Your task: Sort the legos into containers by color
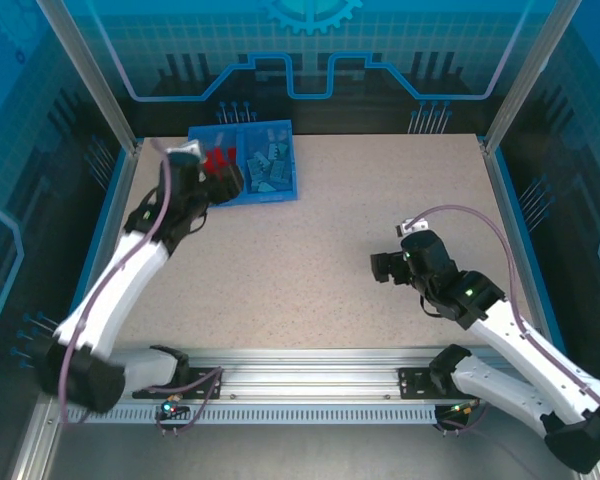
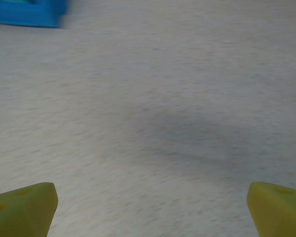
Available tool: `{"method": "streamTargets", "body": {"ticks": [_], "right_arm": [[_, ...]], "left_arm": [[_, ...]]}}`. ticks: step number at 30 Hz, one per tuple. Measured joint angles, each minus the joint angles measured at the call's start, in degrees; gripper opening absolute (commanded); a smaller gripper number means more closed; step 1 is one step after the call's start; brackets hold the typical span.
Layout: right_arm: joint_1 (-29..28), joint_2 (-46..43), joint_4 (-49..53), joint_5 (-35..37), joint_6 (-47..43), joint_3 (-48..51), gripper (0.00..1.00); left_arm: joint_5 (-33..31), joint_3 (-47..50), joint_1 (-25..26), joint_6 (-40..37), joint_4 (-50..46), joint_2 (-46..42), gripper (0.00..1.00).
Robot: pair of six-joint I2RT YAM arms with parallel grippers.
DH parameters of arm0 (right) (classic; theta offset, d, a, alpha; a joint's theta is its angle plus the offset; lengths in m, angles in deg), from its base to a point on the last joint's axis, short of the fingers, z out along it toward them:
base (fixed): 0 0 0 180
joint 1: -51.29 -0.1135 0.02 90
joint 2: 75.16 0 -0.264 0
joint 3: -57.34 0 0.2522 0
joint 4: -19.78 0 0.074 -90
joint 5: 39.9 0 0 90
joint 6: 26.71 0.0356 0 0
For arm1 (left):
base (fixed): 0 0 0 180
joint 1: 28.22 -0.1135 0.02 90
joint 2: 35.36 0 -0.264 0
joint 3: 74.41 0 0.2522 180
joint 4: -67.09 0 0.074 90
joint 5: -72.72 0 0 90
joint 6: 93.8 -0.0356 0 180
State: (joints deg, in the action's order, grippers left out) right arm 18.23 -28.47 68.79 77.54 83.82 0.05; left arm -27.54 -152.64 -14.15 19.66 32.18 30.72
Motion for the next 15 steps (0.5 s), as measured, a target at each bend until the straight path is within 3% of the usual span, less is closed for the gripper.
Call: {"method": "streamTargets", "body": {"ticks": [4,10,15], "right_arm": [[10.95,1.62,-13.31,2.10,-5.25,8.85,1.00],[24.30,13.18,-35.63,-4.68,-12.00,16.94,1.00],[29.40,27.04,-54.29,-11.13,-14.27,19.32,1.00]], "left_arm": [[-1.77,12.35,-0.37,-4.22,4.11,-10.36,0.99],[-6.03,30.47,-0.55,-11.69,11.15,-13.25,0.99],[-9.40,42.03,-1.18,-14.75,20.87,-14.62,0.99]]}}
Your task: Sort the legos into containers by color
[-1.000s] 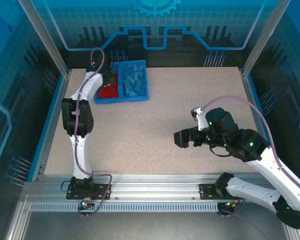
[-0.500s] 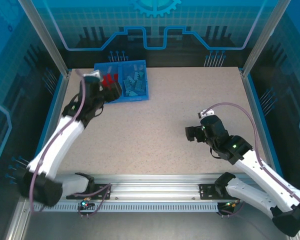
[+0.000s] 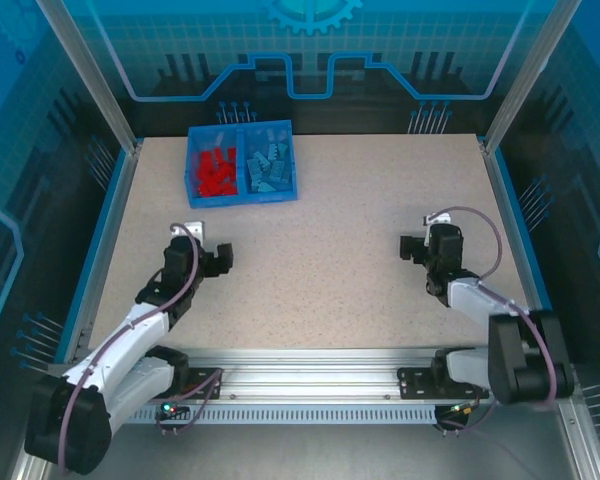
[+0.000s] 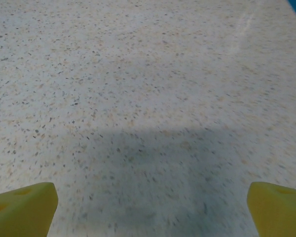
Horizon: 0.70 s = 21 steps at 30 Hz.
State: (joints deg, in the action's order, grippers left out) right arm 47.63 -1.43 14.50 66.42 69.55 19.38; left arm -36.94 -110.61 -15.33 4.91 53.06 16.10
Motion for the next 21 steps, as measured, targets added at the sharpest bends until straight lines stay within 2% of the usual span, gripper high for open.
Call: {"method": "streamTargets", "body": {"ticks": [4,9,15,17,21], "right_arm": [[0.02,10.23,-18.05,-3.80,-2.14,2.34,1.00],[-0.22,12.44,-21.97,-4.66,-2.95,2.38,1.00],[-0.85,12.44,-24.11,-4.37,-3.91,1.64,1.00],[-0.85,12.44,-24.41,-4.37,-4.00,1.60,1.00],[-0.85,12.44,-24.63,-4.37,-4.13,1.60,1.00]], "left_arm": [[-0.85,5.44,-2.49,-1.88,10.10,0.33,0.99],[2.51,9.20,-5.97,-4.90,24.65,6.84,0.99],[7.43,6.25,-8.94,-8.24,38.03,24.37,0.99],[9.07,3.85,-9.77,-8.90,44.00,32.59,0.99],[11.96,0.33,-11.41,-8.70,43.01,36.06,0.99]]}}
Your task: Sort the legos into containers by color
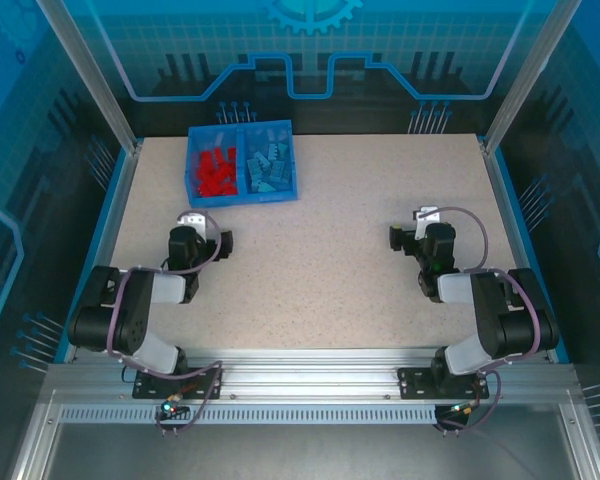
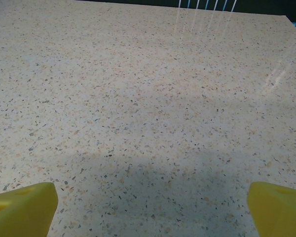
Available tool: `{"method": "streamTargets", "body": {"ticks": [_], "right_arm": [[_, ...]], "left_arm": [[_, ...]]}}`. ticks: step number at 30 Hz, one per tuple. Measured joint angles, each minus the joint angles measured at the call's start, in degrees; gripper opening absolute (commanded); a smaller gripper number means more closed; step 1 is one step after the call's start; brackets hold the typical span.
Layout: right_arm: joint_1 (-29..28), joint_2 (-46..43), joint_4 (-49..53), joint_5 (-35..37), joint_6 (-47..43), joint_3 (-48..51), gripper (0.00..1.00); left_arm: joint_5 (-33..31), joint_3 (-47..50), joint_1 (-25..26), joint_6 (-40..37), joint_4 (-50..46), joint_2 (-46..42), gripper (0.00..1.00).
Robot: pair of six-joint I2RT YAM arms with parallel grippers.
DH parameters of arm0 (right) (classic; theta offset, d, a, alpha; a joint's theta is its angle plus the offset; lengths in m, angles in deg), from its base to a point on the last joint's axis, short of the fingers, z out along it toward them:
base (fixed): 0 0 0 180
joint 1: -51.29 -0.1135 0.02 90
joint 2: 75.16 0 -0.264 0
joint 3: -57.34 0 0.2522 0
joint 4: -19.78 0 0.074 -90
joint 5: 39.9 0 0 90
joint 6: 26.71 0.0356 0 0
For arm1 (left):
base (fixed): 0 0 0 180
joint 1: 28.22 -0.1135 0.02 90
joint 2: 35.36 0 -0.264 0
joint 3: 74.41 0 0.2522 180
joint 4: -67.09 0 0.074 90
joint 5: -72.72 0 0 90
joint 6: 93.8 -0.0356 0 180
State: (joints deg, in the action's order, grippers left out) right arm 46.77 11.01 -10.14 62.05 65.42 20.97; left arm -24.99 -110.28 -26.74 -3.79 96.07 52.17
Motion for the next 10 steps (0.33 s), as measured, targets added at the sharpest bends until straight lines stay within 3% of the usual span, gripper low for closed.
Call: {"method": "streamTargets", "body": {"ticks": [10], "right_arm": [[0.00,0.00,-0.09,-0.02,-0.28,0.00,1.00]], "left_arm": [[1.07,-0.63,-0.63,0.02,1.09,-0.04,0.99]]}}
